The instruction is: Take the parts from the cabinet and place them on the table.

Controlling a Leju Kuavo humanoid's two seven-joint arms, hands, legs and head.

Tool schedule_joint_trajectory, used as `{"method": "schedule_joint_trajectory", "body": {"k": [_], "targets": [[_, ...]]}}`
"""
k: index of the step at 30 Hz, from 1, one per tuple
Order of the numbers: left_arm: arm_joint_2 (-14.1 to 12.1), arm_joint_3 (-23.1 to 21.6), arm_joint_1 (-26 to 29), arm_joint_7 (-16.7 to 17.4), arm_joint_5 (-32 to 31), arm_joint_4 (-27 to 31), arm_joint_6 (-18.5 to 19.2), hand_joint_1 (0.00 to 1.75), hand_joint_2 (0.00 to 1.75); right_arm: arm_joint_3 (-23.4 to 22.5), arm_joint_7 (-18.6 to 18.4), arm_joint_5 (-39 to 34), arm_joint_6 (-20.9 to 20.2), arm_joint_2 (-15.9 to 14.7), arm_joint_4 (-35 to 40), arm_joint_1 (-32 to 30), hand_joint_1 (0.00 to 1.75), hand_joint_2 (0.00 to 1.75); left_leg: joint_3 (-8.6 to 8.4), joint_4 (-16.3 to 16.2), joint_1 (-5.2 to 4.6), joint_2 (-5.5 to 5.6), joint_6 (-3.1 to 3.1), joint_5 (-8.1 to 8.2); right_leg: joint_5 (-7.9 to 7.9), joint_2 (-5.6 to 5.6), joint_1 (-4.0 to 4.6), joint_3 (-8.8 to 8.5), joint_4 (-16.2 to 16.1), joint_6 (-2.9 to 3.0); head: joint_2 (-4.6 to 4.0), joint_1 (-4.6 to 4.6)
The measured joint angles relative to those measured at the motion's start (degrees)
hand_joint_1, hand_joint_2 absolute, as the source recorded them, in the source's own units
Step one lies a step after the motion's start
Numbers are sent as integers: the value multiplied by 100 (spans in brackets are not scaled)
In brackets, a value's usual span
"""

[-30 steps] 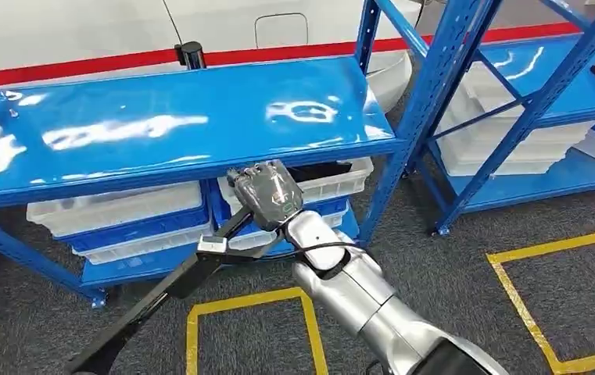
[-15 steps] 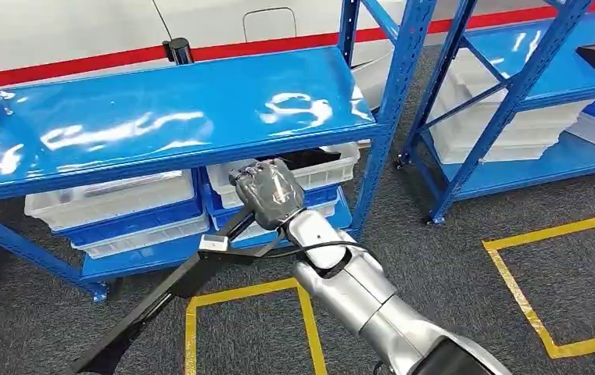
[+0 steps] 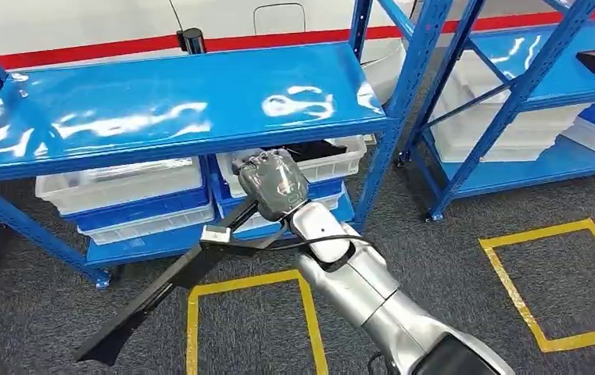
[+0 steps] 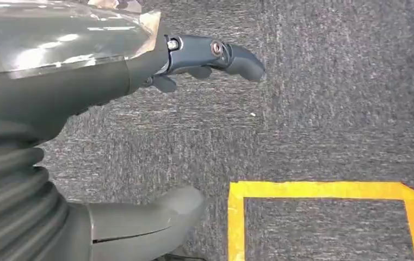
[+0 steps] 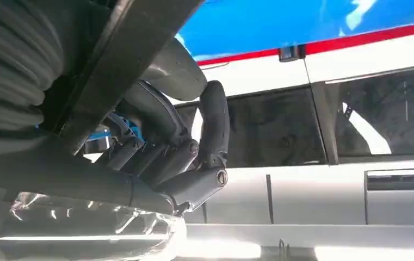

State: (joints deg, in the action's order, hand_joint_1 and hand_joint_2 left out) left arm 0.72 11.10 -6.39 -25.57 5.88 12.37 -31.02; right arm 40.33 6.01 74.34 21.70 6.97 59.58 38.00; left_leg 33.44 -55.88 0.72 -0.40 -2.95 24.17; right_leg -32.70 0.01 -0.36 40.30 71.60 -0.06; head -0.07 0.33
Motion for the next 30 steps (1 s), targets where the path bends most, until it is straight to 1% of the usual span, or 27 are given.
{"method": "schedule_joint_trajectory", "body": {"k": [1, 2, 6, 7, 8, 9, 10, 11, 12, 13, 14, 15, 16, 17, 18, 19, 20, 21, 22, 23, 25, 26, 27, 28, 29, 30], "targets": [[0, 0, 2, 0, 0, 0, 0, 0, 175, -2, 0, 2, 2, -15, 0, -14, 171, 175, 58, -9, -1, -3, 4, -36, -131, -1, -5, 118, 362, -24, 0, 2], [2, 0, 4, 0, -2, 0, 0, 0, 175, 0, 0, 0, 2, -28, -2, -20, 171, 175, 89, -13, -1, -2, 11, -55, -132, -1, -11, 108, 405, -52, 0, 0], [2, 0, 4, 0, 0, 0, 0, 0, 175, 0, 0, 2, 2, -30, -2, -20, 171, 175, 96, -14, -1, -2, 14, -61, -126, -1, -13, 93, 393, -58, 0, 0], [13, 0, 4, 0, 0, 0, 0, 0, 175, 0, 0, 2, 0, -44, -2, -14, 171, 175, 158, -32, -1, -1, 36, -99, 19, -1, -30, -191, 8, -124, 0, 2], [22, 0, 4, 0, 0, 0, 0, 0, 175, 0, 0, 2, 2, -44, 0, 10, 171, 175, 214, -78, 0, 1, 73, -128, 318, -5, -43, -819, -1026, -201, 0, 2], [22, 0, -2, 0, -2, 0, 0, 0, 175, -4, 0, 2, 0, -35, 7, 29, 171, 175, 295, -163, -48, -2, 139, -153, 386, 6, -15, -1044, -1501, -113, 0, -9], [22, 0, 11, 0, -13, 0, 0, 0, 175, -7, 0, 29, 0, -37, 7, 23, 171, 175, 317, -149, -11, -3, 241, -231, 434, 9, 16, -1003, -1450, -36, 0, -4], [15, 0, 12, 7, -20, 0, 0, 0, 175, -7, -9, 61, 0, -37, 7, 26, 171, 175, 344, -157, -2, 4, 268, -237, 483, 5, -67, -997, -1480, 28, 0, -2], [20, 0, 13, 18, -31, 0, 0, 0, 175, -7, -18, 79, 0, -35, 7, 37, 171, 175, 396, -238, 34, 19, 297, -106, 519, -1, -85, -982, -1486, 53, 0, -4], [24, 0, 12, 20, -44, 0, 0, 0, 175, -11, -20, 89, 0, -33, 11, 43, 171, 175, 509, -529, 49, 21, 326, 184, 561, -7, -87, -941, -1485, 119, 0, -18], [24, 0, 10, 28, -44, 0, -9, 0, 175, -11, -24, 98, -2, -33, 11, 43, 171, 175, 655, -919, 57, 24, 358, 440, 586, -11, -78, -906, -1485, 145, 0, -20], [20, 2, 13, 37, -44, 0, -20, 0, 175, -13, -26, 105, -7, -35, 11, 41, 171, 175, 851, -1453, 58, 27, 389, 706, 616, -12, -65, -858, -1480, 150, 0, -17], [20, 2, 16, 42, -44, 0, -22, 0, 175, -13, -28, 107, -15, -35, 9, 31, 171, 175, 982, -1825, 58, 26, 407, 856, 645, -13, -53, -815, -1475, 148, 0, -20], [20, 2, 18, 44, -44, 0, -24, 0, 175, -13, -31, 107, -18, -39, 9, 17, 171, 175, 992, -1964, 59, 27, 410, 878, 677, -12, -49, -773, -1471, 144, 0, -20], [20, 2, 17, 44, -44, 0, -24, 0, 175, -15, -31, 107, -31, -41, 9, 9, 171, 175, 861, -1812, 59, 26, 399, 780, 698, -10, -42, -742, -1468, 135, 0, -20], [17, 2, 16, 44, -46, 0, -24, 0, 175, -15, -31, 107, -33, -41, 9, 5, 171, 175, 606, -1440, 59, 27, 384, 606, 722, -7, -41, -722, -1463, 129, 0, -20], [15, 2, 12, 42, -50, 0, -24, 0, 175, -15, -31, 107, -33, -41, 9, 7, 171, 175, 219, -852, 57, 28, 352, 383, 732, -2, -37, -713, -1459, 117, 0, -20], [9, 2, 6, 35, -50, 0, -24, 0, 175, -15, -31, 107, -33, -39, 11, 13, 171, 175, -110, -358, 54, 40, 307, 260, 742, 0, -34, -716, -1457, 101, 0, -20], [-6, 2, -13, 33, -55, 0, -22, 0, 175, -22, -33, 107, -33, -39, 11, 20, 171, 175, -198, -179, 16, 55, 274, 344, 762, -5, 11, -691, -1451, 65, 0, -17], [2, 2, -14, 29, -57, 0, -22, 0, 175, -28, -33, 109, -33, -41, 11, 27, 171, 175, -163, -180, -5, 56, 242, 299, 778, -8, 17, -675, -1450, 41, 0, -9], [-22, 2, -8, 24, -57, 0, -17, 0, 175, -28, -35, 107, -33, -39, 13, 12, 171, 175, -132, -187, -40, 54, 176, 258, 833, -11, -7, -655, -1472, -42, 0, -17], [-22, 4, -6, 20, -57, 0, -17, 0, 175, -35, -35, 109, -33, -41, 13, 11, 171, 175, -127, -130, -39, 50, 121, 198, 864, -9, 12, -641, -1491, -88, 0, -17], [-20, 4, -12, 17, -59, 0, -15, 0, 175, -42, -35, 107, -33, -55, 13, 12, 171, 175, -128, -62, 20, 9, 74, 122, 788, -12, 17, -580, -1410, -91, 0, -13], [-9, 4, -19, 15, -63, 0, -13, 0, 175, -44, -35, 107, -33, -65, 13, 22, 171, 175, -95, -40, 6, 4, 27, 81, 596, -4, 19, -473, -1204, -54, 0, -7], [-13, 4, -24, 15, -68, 0, -13, 0, 175, -46, -37, 107, -33, -72, 13, 19, 171, 175, -52, -41, 5, 0, -4, 52, 363, -4, 10, -311, -795, -17, 0, 0], [-15, 4, -24, 15, -70, 0, -13, 0, 175, -48, -37, 105, -33, -83, 13, 7, 171, 175, -2, -43, 1, -3, -12, 17, 119, -3, -5, -99, -268, 1, 0, 2]]}}
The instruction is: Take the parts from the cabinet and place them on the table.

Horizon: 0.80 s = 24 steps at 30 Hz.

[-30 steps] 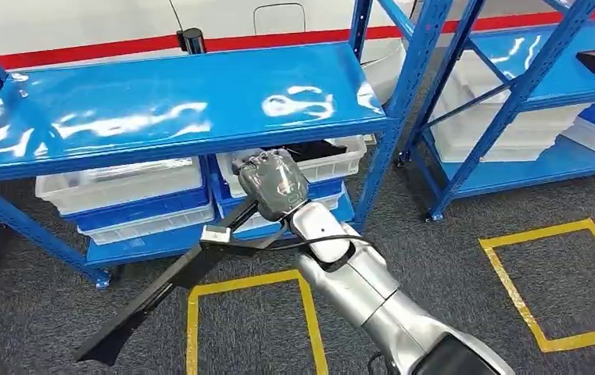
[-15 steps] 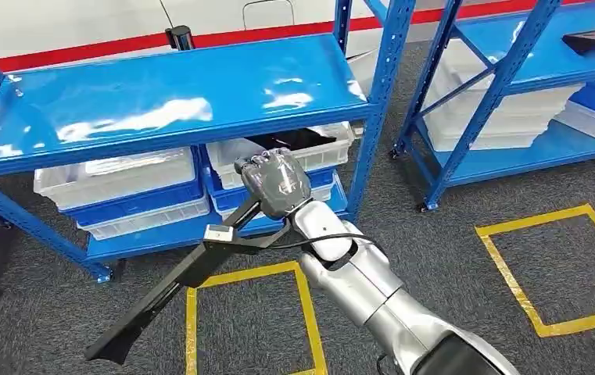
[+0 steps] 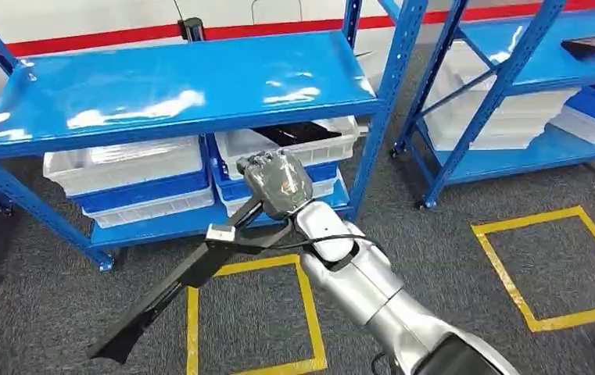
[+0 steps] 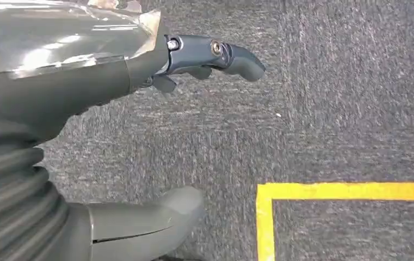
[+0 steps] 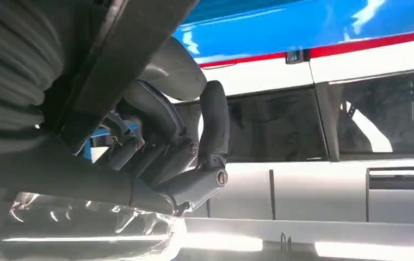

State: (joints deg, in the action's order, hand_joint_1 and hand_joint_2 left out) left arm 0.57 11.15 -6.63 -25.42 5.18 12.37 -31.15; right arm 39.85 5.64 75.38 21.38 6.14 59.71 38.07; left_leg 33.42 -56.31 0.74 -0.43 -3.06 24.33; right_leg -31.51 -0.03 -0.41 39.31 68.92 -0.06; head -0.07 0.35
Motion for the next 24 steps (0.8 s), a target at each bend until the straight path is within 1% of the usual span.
{"method": "schedule_joint_trajectory", "body": {"k": [1, 2, 3, 4, 5, 6, 7, 8, 9, 10, 11, 12, 13, 14, 15, 16, 17, 18, 19, 20, 21, 22, 23, 24], "targets": [[0, 0, 1, 0, -7, 0, 2, 0, 175, 0, 0, 0, 0, -20, 0, -23, 171, 175, 57, -4, -3, -2, 3, -38, -196, 0, -12, 187, 502, -10, 0, -2], [0, 0, 2, 0, -18, 0, 7, 0, 175, 0, -2, -2, 0, -37, -2, -44, 171, 175, 101, -7, -3, -2, 12, -69, -257, 0, -18, 240, 704, -51, 0, 0], [4, 0, 3, 0, -24, 0, 9, 0, 175, 0, -2, -2, 0, -55, -2, -62, 171, 175, 143, -9, -3, -1, 24, -103, -222, -1, -25, 147, 608, -96, 0, 0], [11, 0, 3, 2, -24, 0, 18, 0, 175, 0, -4, -2, 0, -63, -2, -69, 171, 175, 178, -13, -2, 1, 44, -130, -101, -1, -34, -114, 225, -151, 0, 0], [15, 0, 3, 2, -31, 0, 22, 0, 175, 0, -4, -2, 0, -63, -2, -68, 171, 175, 206, -26, -2, 2, 68, -153, 76, -3, -40, -466, -370, -198, 0, 0], [17, 0, 1, 2, -33, 0, 26, 0, 175, 0, -6, -4, 0, -61, 0, -63, 171, 175, 225, -52, -1, 2, 91, -167, 229, -7, -55, -833, -967, -221, 0, 0], [15, 0, 0, 2, -33, 0, 26, 0, 175, -2, -7, -4, 0, -61, 0, -60, 171, 175, 259, -94, -27, 1, 117, -174, 231, -4, -47, -941, -1255, -178, 0, 2], [11, 0, -1, 2, -37, 0, 26, 0, 175, -2, -15, -9, 0, -57, 0, -67, 171, 175, 279, -111, -46, 0, 148, -190, 307, 1, -18, -944, -1242, -136, 0, -2], [11, 0, 0, 2, -39, 0, 26, 0, 175, -4, -30, -9, 0, -61, 0, -70, 171, 175, 293, -102, -42, -1, 188, -221, 321, 4, -5, -928, -1217, -111, 0, 0], [11, 0, 6, 2, -39, 0, 26, 0, 175, -9, -35, -9, 0, -63, 0, -70, 171, 175, 294, -88, -24, -1, 224, -252, 345, 5, 12, -912, -1200, -73, 0, -2], [11, 0, 11, 2, -39, 0, 26, 0, 175, -9, -35, -9, 0, -61, 0, -74, 171, 175, 300, -82, -17, 0, 266, -283, 380, 3, -7, -903, -1213, -22, 0, 0], [9, 7, 11, 2, -39, 0, 26, 0, 175, -7, -35, -9, 0, -57, 0, -72, 171, 175, 353, -122, 21, 4, 286, -227, 435, -2, -111, -897, -1241, 40, 0, 2], [11, 4, 14, 0, -42, 0, 28, 0, 175, -9, -35, -9, 2, -46, 0, -73, 171, 175, 430, -284, 25, 19, 311, -21, 475, -5, -92, -861, -1239, 89, 0, -9], [11, 7, 14, 2, -39, 0, 28, 0, 175, -9, -37, -9, 4, -44, 0, -75, 171, 175, 594, -714, 45, 25, 349, 307, 503, -8, -86, -813, -1238, 132, 0, -15], [7, 11, 17, 0, -37, 0, 28, 0, 175, -7, -39, -7, 4, -44, 0, -80, 171, 175, 750, -1130, 49, 30, 376, 535, 531, -10, -75, -777, -1236, 146, 0, -17], [2, 22, 25, 0, -37, 0, 31, 0, 175, -7, -44, -2, 7, -46, 0, -97, 171, 175, 942, -1659, 50, 31, 405, 775, 569, -12, -62, -728, -1232, 150, 0, -18], [2, 33, 33, -2, -37, 0, 33, 0, 175, -7, -44, 4, 7, -48, 0, -119, 171, 175, 1015, -1909, 53, 31, 414, 858, 595, -12, -55, -692, -1230, 147, 0, -17], [4, 42, 42, -13, -37, 0, 33, 0, 175, -7, -46, 9, 9, -50, 0, -145, 171, 175, 954, -1896, 56, 30, 409, 817, 618, -11, -49, -658, -1226, 138, 0, -18], [4, 46, 44, -20, -39, 0, 37, 0, 175, -7, -46, 15, 13, -50, 0, -161, 171, 175, 765, -1628, 57, 30, 398, 677, 634, -9, -47, -630, -1218, 127, 0, -18], [4, 48, 42, -26, -39, 0, 39, 0, 175, -9, -46, 22, 15, -50, 0, -166, 171, 175, 409, -1084, 57, 30, 376, 452, 648, -3, -47, -611, -1207, 106, 0, -20], [-2, 50, 38, -28, -39, 0, 39, 0, 175, -9, -48, 24, 17, -48, 2, -164, 171, 175, 45, -529, 56, 32, 349, 272, 656, 1, -47, -607, -1200, 94, 0, -17], [-7, 50, 24, -28, -39, 0, 39, 0, 175, -11, -48, 31, 17, -48, 24, -163, 171, 175, -180, -129, 51, 48, 311, 320, 672, 0, -42, -601, -1198, 68, 0, -17], [-7, 50, 15, -31, -44, 0, 39, 0, 175, -18, -50, 44, 17, -52, 39, -150, 171, 175, -174, -122, 5, 52, 284, 268, 695, -4, 28, -570, -1185, 30, 0, -11], [-7, 50, 12, -33, -50, 0, 39, 0, 175, -17, -50, 48, 20, -44, 46, -151, 171, 175, -146, -140, -5, 54, 254, 258, 717, -5, 9, -548, -1187, -3, 0, -18]]}}
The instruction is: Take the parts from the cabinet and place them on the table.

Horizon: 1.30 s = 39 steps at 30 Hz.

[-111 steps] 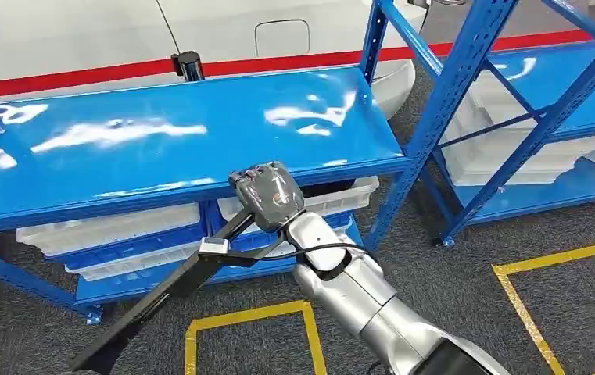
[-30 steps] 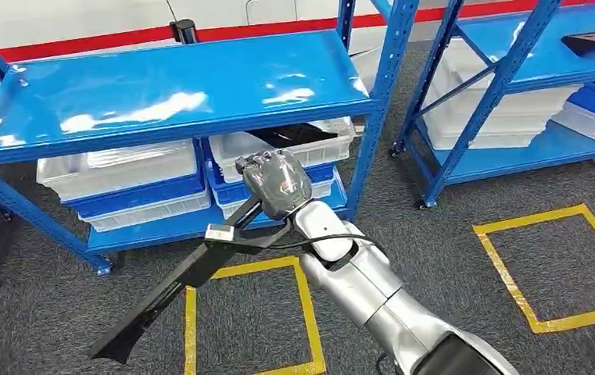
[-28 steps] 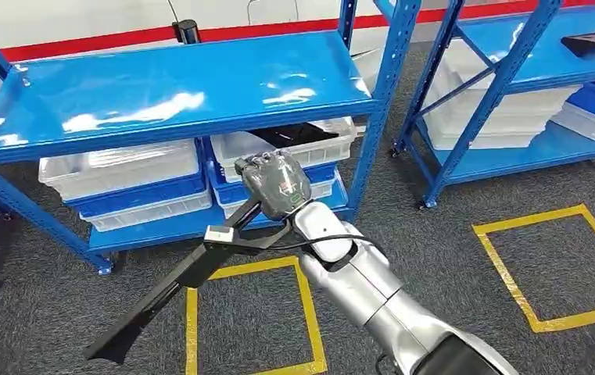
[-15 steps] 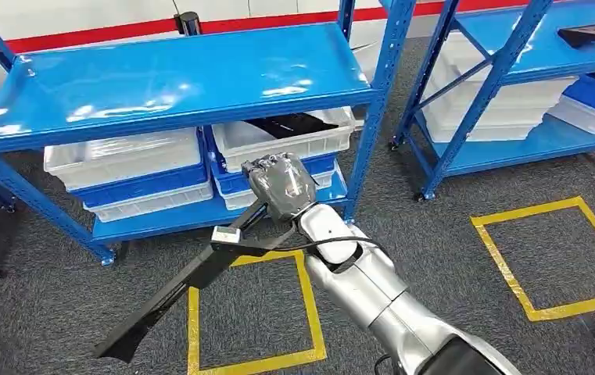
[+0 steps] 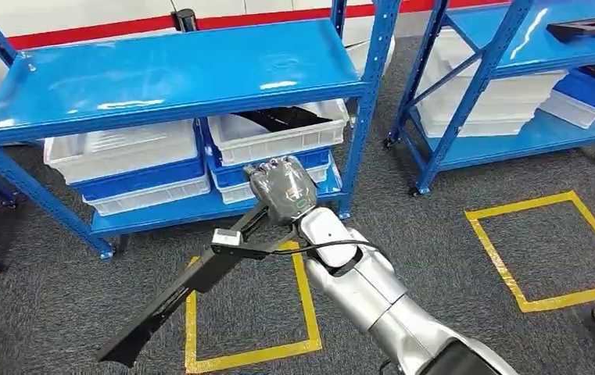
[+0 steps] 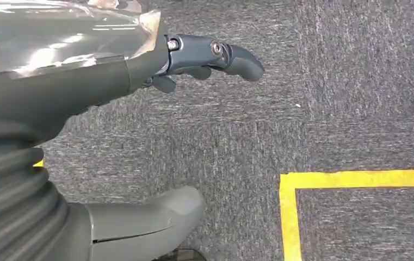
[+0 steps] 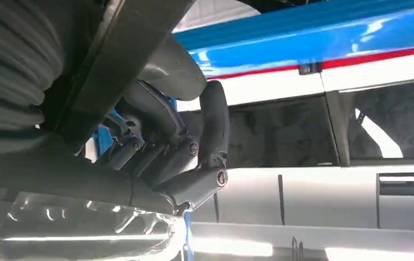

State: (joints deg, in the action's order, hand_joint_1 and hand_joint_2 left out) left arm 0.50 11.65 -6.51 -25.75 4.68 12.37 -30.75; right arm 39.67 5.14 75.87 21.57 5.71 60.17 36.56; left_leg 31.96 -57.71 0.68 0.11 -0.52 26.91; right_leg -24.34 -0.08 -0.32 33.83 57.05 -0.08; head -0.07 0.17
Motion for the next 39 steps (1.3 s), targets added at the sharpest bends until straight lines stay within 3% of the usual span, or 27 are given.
{"method": "schedule_joint_trajectory", "body": {"k": [2, 3, 5, 7, 8, 9, 10, 12, 13, 14, 17, 18, 20, 21, 23, 24, 25, 26, 28, 29, 32, 33, 34, 35, 36, 37, 39], "targets": [[-4, 2, 0, 0, -9, 0, 0, 0, 175, -2, -2, 11, 0, 0, 11, -6, 171, 175, 29, 9, -29, 2, -72, -48, 53, -2, -15, 4, -30, -80, 0, 0], [-2, 2, 0, 2, -17, 0, 0, 0, 175, -11, -7, 20, 0, -6, 20, -3, 171, 175, 32, 100, 3, -16, -139, -123, 64, 2, 33, 29, -26, -117, 0, 9], [11, 2, -26, 9, -42, 2, 0, 0, 175, -24, -15, 20, 2, -15, 33, -1, 171, 175, 85, 149, 13, -50, -251, -226, -315, 6, 13, 265, 442, -52, 0, 40], [11, 2, -26, 31, -50, 2, 0, 0, 175, -26, -26, 26, 2, -31, 35, -19, 171, 175, 188, 145, 2, -58, -258, -291, -778, 6, -10, 654, 1425, -18, 0, 57], [11, 2, -26, 46, -54, 2, 0, 0, 175, -26, -33, 35, 2, -44, 35, -42, 171, 175, 249, 140, -4, -59, -254, -334, -941, 6, -13, 786, 1842, -38, 2, 57], [13, 2, -26, 52, -70, 2, 2, 0, 175, -26, -33, 48, 2, -57, 35, -62, 171, 175, 291, 139, -6, -59, -248, -366, -951, 6, -21, 755, 1878, -79, 0, 59], [18, 2, -26, 59, -98, 0, 4, 0, 175, -26, -41, 68, 2, -70, 35, -73, 171, 175, 325, 137, -6, -58, -233, -396, -880, 6, -24, 572, 1641, -127, 0, 59], [31, 2, -28, 72, -116, 2, 9, 0, 175, -26, -68, 109, 4, -74, 55, -73, 171, 175, 369, 117, -6, -54, -199, -437, -550, 3, -29, -115, 534, -210, 0, 59], [35, 2, -29, 77, -148, 2, 15, 0, 175, -33, -96, 138, 7, -77, 88, -73, 171, 175, 384, 95, -8, -54, -177, -450, -441, -1, -33, -432, 11, -208, 0, 59], [31, 0, -38, 79, -179, 2, 28, 0, 175, -44, -135, 171, 9, -81, 127, -80, 171, 175, 413, 70, -50, -54, -144, -466, -425, 7, 10, -429, -78, -137, 0, 52], [33, -9, -59, 96, -267, 2, 39, 0, 175, -85, -199, 219, 28, -142, 186, -129, 171, 175, 438, 90, -25, -57, -38, -551, -355, 10, 39, -393, -52, -35, 0, 46], [28, -15, -61, 114, -295, 4, 44, 0, 175, -105, -212, 230, 42, -166, 227, -158, 171, 175, 466, 83, -24, -46, -1, -573, -300, 7, -46, -390, -85, 31, 0, 46], [31, -26, -77, 136, -356, 13, 55, 0, 175, -131, -258, 254, 72, -199, 306, -202, 171, 175, 624, -250, 17, -29, 34, -186, -214, 1, -83, -334, -95, 141, 0, 39], [24, -28, -99, 144, -374, 15, 61, 0, 175, -142, -289, 267, 74, -217, 348, -239, 171, 175, 796, -719, 32, -21, 75, 117, -185, -4, -78, -294, -94, 168, 0, 31], [13, -28, -126, 160, -398, 15, 72, 0, 175, -151, -310, 282, 79, -260, 387, -319, 171, 175, 1111, -1625, 52, -22, 130, 534, -135, -5, -55, -216, -84, 172, 0, 33], [15, -28, -133, 164, -407, 17, 79, 0, 175, -155, -326, 300, 79, -282, 402, -363, 171, 175, 1134, -1781, 57, -22, 140, 571, -117, -5, -53, -182, -71, 157, 0, 33], [18, -33, -139, 173, -424, 17, 90, 0, 175, -162, -356, 334, 85, -306, 433, -416, 171, 175, 1004, -1641, 62, -23, 138, 481, -102, -4, -53, -152, -56, 157, 0, 33], [17, -46, -149, 186, -465, 18, 111, 0, 175, -166, -384, 376, 90, -330, 470, -466, 171, 175, 734, -1243, 68, -24, 131, 297, -93, -1, -54, -131, -42, 143, 0, 33], [15, -74, -191, 225, -540, 33, 133, 0, 175, -186, -452, 456, 98, -372, 579, -545, 171, 175, 49, -152, 71, -19, 80, -61, -79, 5, -54, -112, -10, 121, 0, 33], [18, -90, -243, 262, -582, 39, 149, 0, 175, -208, -479, 494, 98, -387, 634, -576, 171, 175, -30, 3, 52, 3, 45, 53, -54, -2, -22, -74, -7, 77, 0, 33], [28, -162, -308, 315, -669, 48, 188, 0, 175, -269, -555, 594, 98, -441, 810, -683, 171, 175, 52, -8, -15, 6, -48, -46, 18, -7, -22, -24, -22, -33, 0, 39], [33, -173, -332, 326, -706, 50, 195, 0, 175, -289, -571, 632, 98, -470, 881, -744, 171, 175, 59, 46, -16, 1, -117, -103, 54, -6, -8, -16, -42, -88, 0, 39], [61, -186, -362, 326, -730, 52, 205, 0, 175, -308, -584, 662, 98, -499, 933, -792, 171, 175, 54, 125, 47, -34, -177, -181, -18, -10, 13, 53, 33, -97, 0, 42], [76, -208, -391, 326, -763, 59, 216, 0, 175, -319, -599, 680, 98, -523, 979, -827, 171, 175, 74, 162, 22, -35, -216, -219, -179, 3, 6, 136, 203, -70, 0, 42], [77, -227, -432, 336, -789, 63, 234, 0, 175, -323, -610, 701, 98, -560, 1016, -867, 171, 175, 125, 159, 18, -40, -261, -258, -434, 4, -8, 318, 639, -28, 0, 74], [85, -251, -458, 358, -824, 63, 247, 0, 175, -332, -614, 723, 98, -586, 1036, -917, 171, 175, 173, 156, 13, -39, -268, -293, -655, 4, -13, 509, 1124, -10, 0, 79], [101, -302, -481, 404, -874, 63, 254, 0, 175, -350, -623, 739, 96, -625, 1051, -1029, 171, 175, 268, 150, 4, -42, -264, -359, -933, 5, -27, 761, 1855, -45, 0, 79]]}}
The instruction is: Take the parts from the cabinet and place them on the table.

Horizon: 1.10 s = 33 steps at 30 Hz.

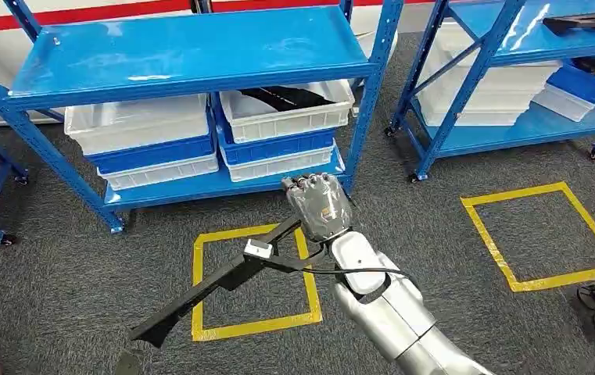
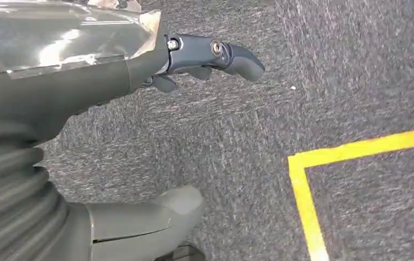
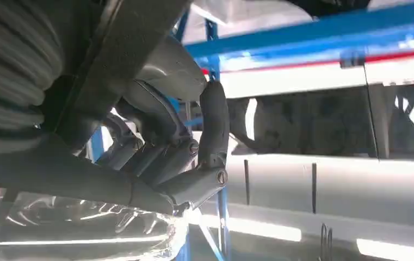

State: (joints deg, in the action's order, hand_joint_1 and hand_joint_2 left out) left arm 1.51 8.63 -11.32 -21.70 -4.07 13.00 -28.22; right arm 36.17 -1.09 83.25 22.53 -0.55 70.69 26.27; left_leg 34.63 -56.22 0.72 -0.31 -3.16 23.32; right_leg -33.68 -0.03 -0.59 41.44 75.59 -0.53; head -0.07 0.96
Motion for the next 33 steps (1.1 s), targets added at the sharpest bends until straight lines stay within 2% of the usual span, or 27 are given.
{"method": "schedule_joint_trajectory", "body": {"k": [1, 2, 4, 5, 6, 9, 10, 11, 12, 13, 14, 15, 16, 17, 19, 20, 21, 23, 24, 25, 26, 27, 29, 30, 31, 32, 33], "targets": [[13, -24, -4, 17, -13, 0, 11, 0, 175, -2, -2, 7, 0, -17, 0, -49, 171, 175, 38, -3, 0, -1, 13, -30, 25, 0, -2, -81, -66, -46, 0, 0], [26, -37, -13, 41, -19, 0, 11, 0, 175, -7, -4, 7, 0, -33, 13, -91, 171, 175, 73, -6, 0, 0, 28, -59, 153, -1, -8, -345, -448, -102, 0, 0], [50, -48, -33, 61, -41, 0, 13, 0, 175, -15, -11, 9, 0, -52, 53, -122, 171, 175, 118, -32, 1, 4, 71, -100, 477, -5, -27, -1022, -1578, -177, 0, 2], [55, -55, -45, 70, -61, 0, 24, 0, 175, -28, -22, 26, -6, -59, 79, -131, 171, 175, 150, -59, -15, 4, 102, -116, 469, -1, -33, -1170, -1953, -133, 0, 2], [61, -59, -61, 85, -72, 0, 50, 0, 175, -44, -37, 42, -13, -59, 96, -157, 171, 175, 174, -77, -38, 11, 138, -137, 552, 9, 15, -1175, -1937, -93, 0, -5], [81, -105, -66, 162, -122, -2, 59, 0, 175, -94, -109, 74, -35, -96, 133, -223, 171, 175, 200, -63, -22, 14, 237, -226, 616, 11, 41, -1127, -1889, 9, 0, 2], [74, -111, -70, 173, -129, -2, 59, 0, 175, -101, -118, 94, -37, -98, 149, -235, 171, 175, 245, -86, -1, 21, 259, -211, 665, -2, -75, -1121, -1916, 73, 0, 2], [79, -122, -70, 190, -135, 0, 59, 0, 175, -107, -131, 109, -59, -96, 182, -244, 171, 175, 326, -241, 15, 25, 288, 5, 713, 0, -62, -1083, -1914, 135, 0, -4], [87, -140, -69, 201, -140, -2, 63, 0, 175, -116, -136, 113, -65, -96, 210, -250, 171, 175, 453, -578, 29, 23, 317, 291, 744, -5, -61, -1041, -1914, 181, 0, -30], [87, -148, -70, 205, -148, 0, 63, 0, 175, -122, -144, 120, -72, -96, 225, -262, 171, 175, 654, -1118, 39, 25, 352, 596, 780, -7, -46, -992, -1911, 205, 0, -33], [90, -151, -69, 212, -155, -2, 63, 0, 175, -133, -146, 127, -77, -98, 230, -277, 171, 175, 820, -1587, 44, 24, 372, 812, 809, -8, -32, -949, -1907, 205, 0, -33], [90, -151, -68, 214, -155, -2, 63, 0, 175, -144, -146, 127, -81, -105, 229, -303, 171, 175, 913, -1902, 47, 24, 382, 930, 834, -8, -22, -909, -1904, 203, 0, -33], [90, -153, -69, 214, -155, -2, 63, 0, 175, -153, -146, 131, -81, -116, 229, -334, 171, 175, 865, -1933, 47, 23, 374, 913, 864, -8, -13, -873, -1901, 198, 0, -33], [90, -153, -70, 214, -153, 0, 61, 0, 175, -157, -146, 142, -83, -122, 232, -361, 171, 175, 667, -1671, 46, 23, 360, 782, 884, -6, -11, -843, -1895, 183, 0, -33], [85, -153, -77, 210, -153, 0, 61, 0, 175, -173, -146, 144, -79, -129, 244, -390, 171, 175, -70, -564, 42, 26, 297, 382, 914, 5, -4, -820, -1887, 157, 0, -35], [85, -153, -96, 203, -153, 0, 61, 0, 175, -186, -146, 146, -72, -129, 262, -405, 171, 175, -315, -119, 35, 45, 246, 402, 929, 3, -1, -819, -1887, 135, 0, -35], [81, -153, -109, 201, -155, 0, 63, 0, 175, -210, -148, 153, -66, -131, 286, -403, 171, 175, -331, -116, -8, 43, 228, 369, 959, 2, 62, -788, -1885, 88, 0, -26], [85, -157, -116, 194, -181, 0, 63, 0, 175, -223, -151, 153, -55, -142, 304, -416, 171, 175, -287, -119, -39, 48, 176, 339, 998, -5, 27, -768, -1891, 27, 0, -33], [81, -157, -115, 201, -179, 0, 63, 0, 175, -229, -151, 155, -52, -146, 324, -432, 171, 175, -278, -110, -53, 47, 129, 306, 1035, -4, 19, -768, -1920, -27, 0, -33], [87, -157, -117, 203, -190, 0, 63, 0, 175, -251, -153, 155, -52, -157, 345, -439, 171, 175, -275, -10, -37, 36, 83, 226, 1058, 2, 67, -755, -1926, -72, 0, -31], [96, -157, -129, 203, -192, 0, 61, 0, 175, -271, -153, 155, -52, -175, 354, -444, 171, 175, -282, 45, -5, -5, 50, 157, 927, -4, 38, -644, -1810, -56, 0, -31], [94, -157, -143, 208, -194, 0, 57, 0, 175, -297, -155, 153, -50, -179, 367, -441, 171, 175, -235, 65, -6, -4, -22, 106, 687, 1, 46, -523, -1487, -7, 0, -15], [96, -157, -144, 223, -199, 0, 57, 0, 175, -337, -162, 153, -50, -199, 372, -457, 171, 175, -134, 59, -15, -7, -14, 37, 244, 0, 17, -147, -539, 21, 0, 11], [98, -157, -141, 236, -199, 0, 55, 0, 175, -352, -164, 153, -52, -207, 372, -479, 171, 175, -74, 54, -19, -8, -9, -2, 73, 0, 6, 1, -100, 4, 0, 11], [98, -157, -140, 249, -199, 0, 55, 0, 175, -365, -166, 155, -50, -214, 372, -490, 171, 175, -28, 49, -19, -9, 2, -33, 39, 0, 1, 5, 2, -44, 0, 13], [98, -157, -140, 251, -201, 0, 55, 0, 175, -369, -166, 155, -52, -221, 372, -493, 171, 175, 14, 40, -19, -9, 15, -62, 102, 0, -7, -158, -198, -96, 0, 13], [96, -157, -141, 251, -205, 0, 55, 0, 175, -376, -166, 157, -52, -223, 372, -490, 171, 175, 51, 23, -17, -7, 34, -86, 253, -1, -17, -466, -676, -155, 0, 13]]}}
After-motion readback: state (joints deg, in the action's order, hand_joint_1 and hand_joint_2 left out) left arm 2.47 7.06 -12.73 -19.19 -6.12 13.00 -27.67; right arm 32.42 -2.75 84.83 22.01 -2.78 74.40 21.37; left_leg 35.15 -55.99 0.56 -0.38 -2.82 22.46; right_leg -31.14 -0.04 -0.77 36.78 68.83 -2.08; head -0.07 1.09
